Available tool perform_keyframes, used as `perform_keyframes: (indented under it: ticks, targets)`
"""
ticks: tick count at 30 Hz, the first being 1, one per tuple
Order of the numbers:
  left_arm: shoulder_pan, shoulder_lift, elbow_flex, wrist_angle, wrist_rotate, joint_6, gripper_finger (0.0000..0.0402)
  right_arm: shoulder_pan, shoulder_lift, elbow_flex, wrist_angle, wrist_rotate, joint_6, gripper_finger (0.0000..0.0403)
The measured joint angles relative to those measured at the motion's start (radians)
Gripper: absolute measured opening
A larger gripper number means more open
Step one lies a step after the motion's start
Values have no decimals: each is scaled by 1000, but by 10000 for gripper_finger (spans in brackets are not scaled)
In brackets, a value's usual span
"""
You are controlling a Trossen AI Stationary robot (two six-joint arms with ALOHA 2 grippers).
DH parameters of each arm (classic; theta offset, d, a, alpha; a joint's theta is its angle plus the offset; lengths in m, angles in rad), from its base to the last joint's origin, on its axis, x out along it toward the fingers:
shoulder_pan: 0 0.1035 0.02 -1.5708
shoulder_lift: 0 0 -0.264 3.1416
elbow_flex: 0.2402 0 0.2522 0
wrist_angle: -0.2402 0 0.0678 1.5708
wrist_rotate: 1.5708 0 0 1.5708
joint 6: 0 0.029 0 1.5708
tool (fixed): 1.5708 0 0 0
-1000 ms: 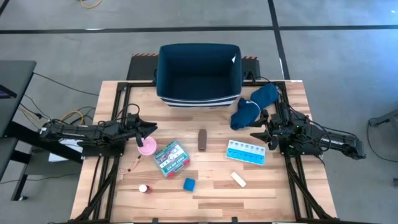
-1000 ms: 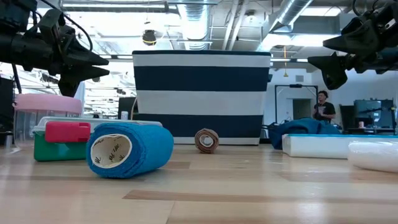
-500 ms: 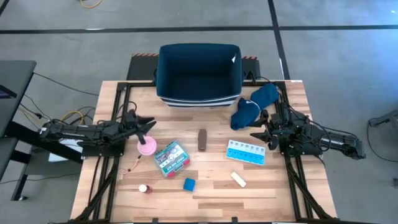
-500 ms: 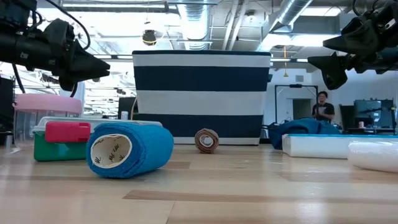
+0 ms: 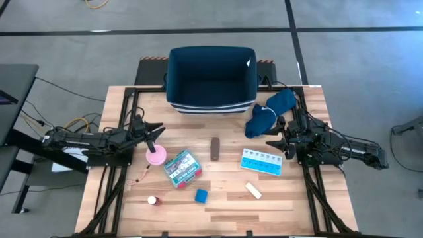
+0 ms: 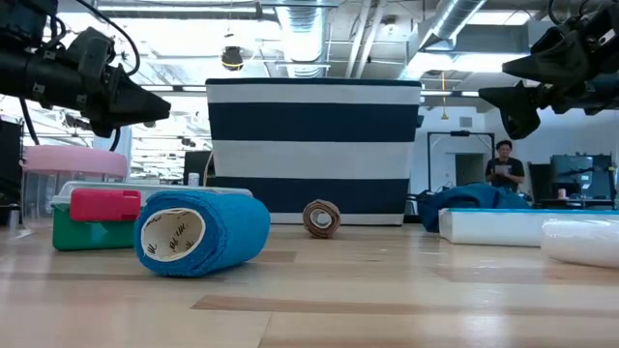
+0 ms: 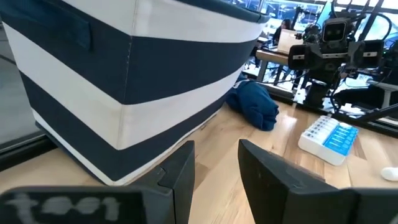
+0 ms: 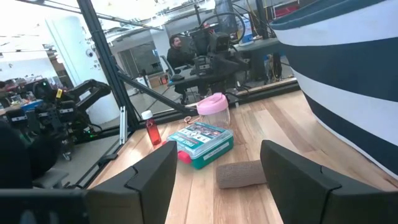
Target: Pick & place medical supplies in basket/bin
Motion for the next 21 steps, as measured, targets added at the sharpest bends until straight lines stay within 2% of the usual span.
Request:
perform_keyframes:
  ticks: [13, 21]
  targets:
    - [0, 0, 2, 107, 8, 34, 111, 0, 0, 0, 0, 0, 1, 225]
    - [0, 0, 2, 147, 67, 79, 111, -4, 0, 0, 10, 1, -51, 225]
